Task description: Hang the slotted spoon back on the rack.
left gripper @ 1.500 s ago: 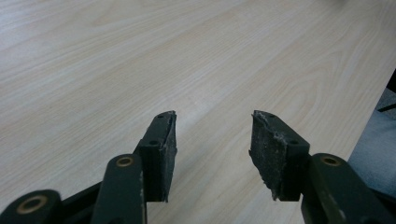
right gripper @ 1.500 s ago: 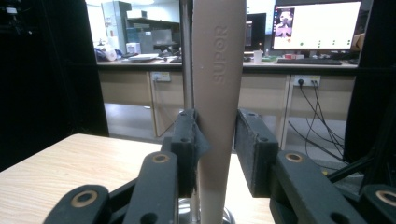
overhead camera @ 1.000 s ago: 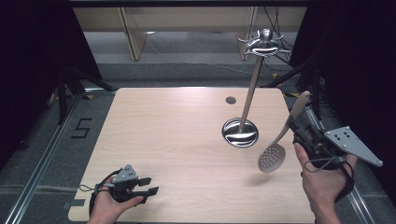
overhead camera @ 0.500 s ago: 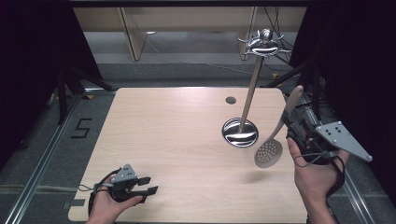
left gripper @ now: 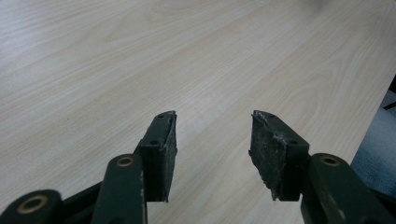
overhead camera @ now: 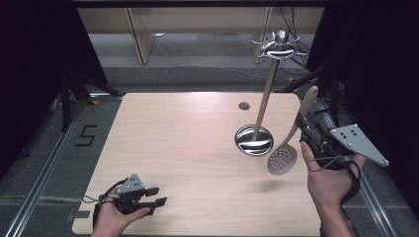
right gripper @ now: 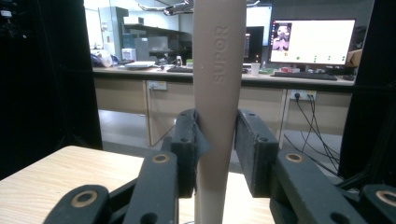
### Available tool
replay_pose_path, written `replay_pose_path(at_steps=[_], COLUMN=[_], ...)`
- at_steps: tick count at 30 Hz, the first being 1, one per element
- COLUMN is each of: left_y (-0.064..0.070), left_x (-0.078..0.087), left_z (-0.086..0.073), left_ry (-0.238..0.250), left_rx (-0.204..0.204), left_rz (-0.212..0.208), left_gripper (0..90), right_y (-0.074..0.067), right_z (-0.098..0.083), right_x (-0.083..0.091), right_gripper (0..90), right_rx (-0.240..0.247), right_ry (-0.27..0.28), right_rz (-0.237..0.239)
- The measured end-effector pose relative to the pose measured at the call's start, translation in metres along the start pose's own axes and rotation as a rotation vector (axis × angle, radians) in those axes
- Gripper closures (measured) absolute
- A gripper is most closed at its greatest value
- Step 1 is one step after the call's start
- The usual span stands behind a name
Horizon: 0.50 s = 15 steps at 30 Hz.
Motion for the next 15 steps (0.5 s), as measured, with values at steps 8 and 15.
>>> replay_pose_path(at_steps=[8,15], left_y=[-0.0002,-0.0001], left_x=[-0.0001,-0.0003], left_z=[0.0004,0.0010], left_ry=[-0.001,0.007], left_rx=[-0.017,-0.016], left_rz=[0.003,0.007], left_gripper=[49.9,49.9], right_y=[-0.0028,-0.0053], right_z=[0.0054,0.0080], right_x=[-0.0037,-0.0067], right_gripper=[70.4,70.4], right_rx=[-0.001,0.003], right_ry=[0.004,0.008], right_rz=[-0.003,0.001])
Point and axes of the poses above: each handheld gripper's, and its own axes: x roughly backward along the jaws, z roughly out of its top, y roughly to its right, the point moved 9 cm from there along -x, roughly forward along the jaws, and after that the axes turned 11 degrees about -y, right-handed, at the moved point
